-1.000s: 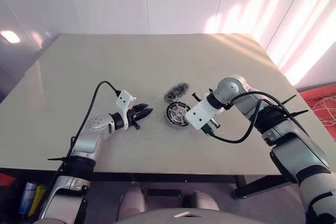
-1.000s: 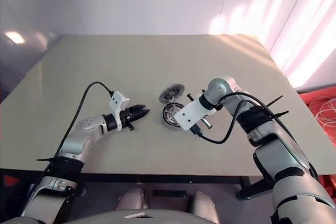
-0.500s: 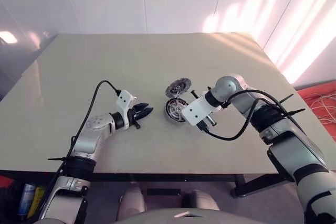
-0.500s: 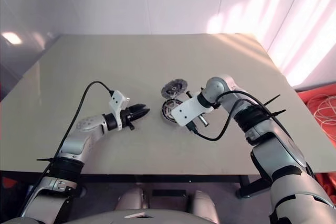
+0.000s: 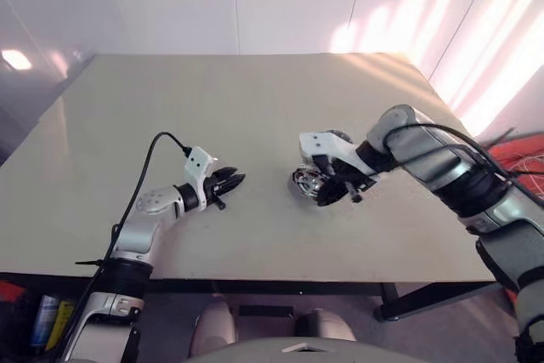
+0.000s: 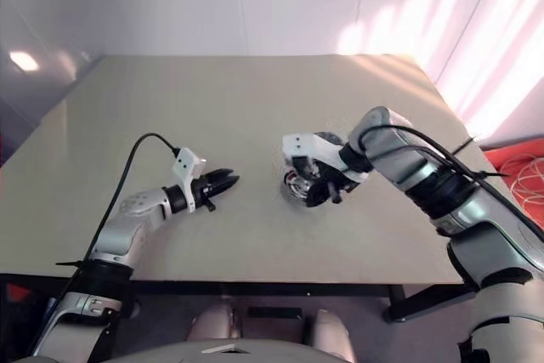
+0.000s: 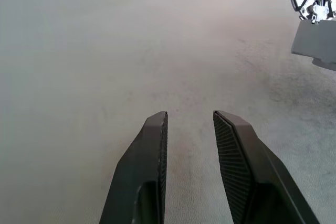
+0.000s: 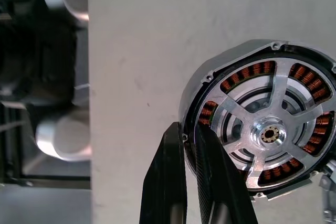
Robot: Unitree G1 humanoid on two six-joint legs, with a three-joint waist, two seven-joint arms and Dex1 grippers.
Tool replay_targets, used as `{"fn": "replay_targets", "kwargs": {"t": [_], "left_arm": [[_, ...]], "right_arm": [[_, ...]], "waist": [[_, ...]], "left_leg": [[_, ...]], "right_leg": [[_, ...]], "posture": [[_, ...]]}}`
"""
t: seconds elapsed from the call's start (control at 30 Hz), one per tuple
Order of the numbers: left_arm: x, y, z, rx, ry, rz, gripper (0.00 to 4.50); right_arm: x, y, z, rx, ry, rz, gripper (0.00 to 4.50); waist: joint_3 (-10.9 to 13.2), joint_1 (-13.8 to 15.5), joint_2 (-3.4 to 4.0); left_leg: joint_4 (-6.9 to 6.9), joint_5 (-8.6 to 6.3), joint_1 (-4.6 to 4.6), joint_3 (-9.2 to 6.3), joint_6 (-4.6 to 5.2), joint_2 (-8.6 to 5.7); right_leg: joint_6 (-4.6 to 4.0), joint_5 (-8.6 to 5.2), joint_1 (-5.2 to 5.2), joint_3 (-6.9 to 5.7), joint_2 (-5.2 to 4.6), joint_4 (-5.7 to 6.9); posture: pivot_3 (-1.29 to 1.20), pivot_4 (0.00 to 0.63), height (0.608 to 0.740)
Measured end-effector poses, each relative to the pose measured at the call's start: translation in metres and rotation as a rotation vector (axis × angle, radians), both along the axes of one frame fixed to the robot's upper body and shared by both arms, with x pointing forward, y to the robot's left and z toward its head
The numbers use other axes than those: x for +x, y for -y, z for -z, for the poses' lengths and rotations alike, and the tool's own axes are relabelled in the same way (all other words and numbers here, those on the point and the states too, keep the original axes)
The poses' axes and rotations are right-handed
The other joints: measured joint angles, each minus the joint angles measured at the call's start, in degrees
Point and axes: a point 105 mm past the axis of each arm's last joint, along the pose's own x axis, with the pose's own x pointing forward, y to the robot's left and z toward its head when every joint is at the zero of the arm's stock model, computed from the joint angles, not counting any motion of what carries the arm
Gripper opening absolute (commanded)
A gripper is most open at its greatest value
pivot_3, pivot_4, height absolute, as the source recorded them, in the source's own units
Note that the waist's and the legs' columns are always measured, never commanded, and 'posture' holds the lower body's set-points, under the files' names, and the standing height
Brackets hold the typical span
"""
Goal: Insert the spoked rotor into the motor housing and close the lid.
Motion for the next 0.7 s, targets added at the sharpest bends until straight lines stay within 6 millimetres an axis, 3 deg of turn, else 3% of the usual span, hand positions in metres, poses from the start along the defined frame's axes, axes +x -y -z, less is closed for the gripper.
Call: {"fn": "replay_targets", "kwargs": {"t": [0.07,0.17,0.3,0.7], "left_arm": [[-0.001,0.001,0.000,-0.004,-0.003,-0.005,1.49],[-0.003,0.001,0.000,-0.007,0.000,-0.016,1.49],[-0.006,-0.003,0.003,-0.001,-0.010,-0.042,1.49],[-0.012,-0.008,0.002,0.011,-0.010,-0.072,1.49]], "right_arm": [[0.002,-0.025,-0.010,0.019,-0.118,0.145,0.01],[0.022,-0.051,-0.014,0.005,-0.187,0.384,0.01],[0.039,-0.046,0.006,-0.067,-0.204,0.583,0.01],[0.049,-0.059,0.013,-0.066,-0.207,0.710,0.01]], "waist": [[0.0,0.2,0.01],[0.0,0.6,-0.02],[0.1,1.9,-0.07],[0.1,2.0,-0.06]], "left_leg": [[-0.05,0.10,-0.14,-0.07,-0.17,0.10],[-0.09,0.25,-0.18,-0.08,-0.45,0.11],[-0.10,0.18,-0.33,-0.07,-0.36,-0.05],[-0.20,0.40,-0.09,-0.12,-0.78,0.00]], "right_leg": [[-0.08,0.03,-0.16,-0.03,0.10,0.03],[-0.10,0.02,-0.17,-0.04,0.10,-0.04],[-0.04,0.02,-0.13,-0.03,-0.06,-0.24],[0.40,-0.15,-0.09,-0.03,-0.01,-0.04]], "posture": [[0.00,0.000,0.740],[0.00,0.000,0.740],[0.00,0.000,0.740],[0.00,0.000,0.740]]}}
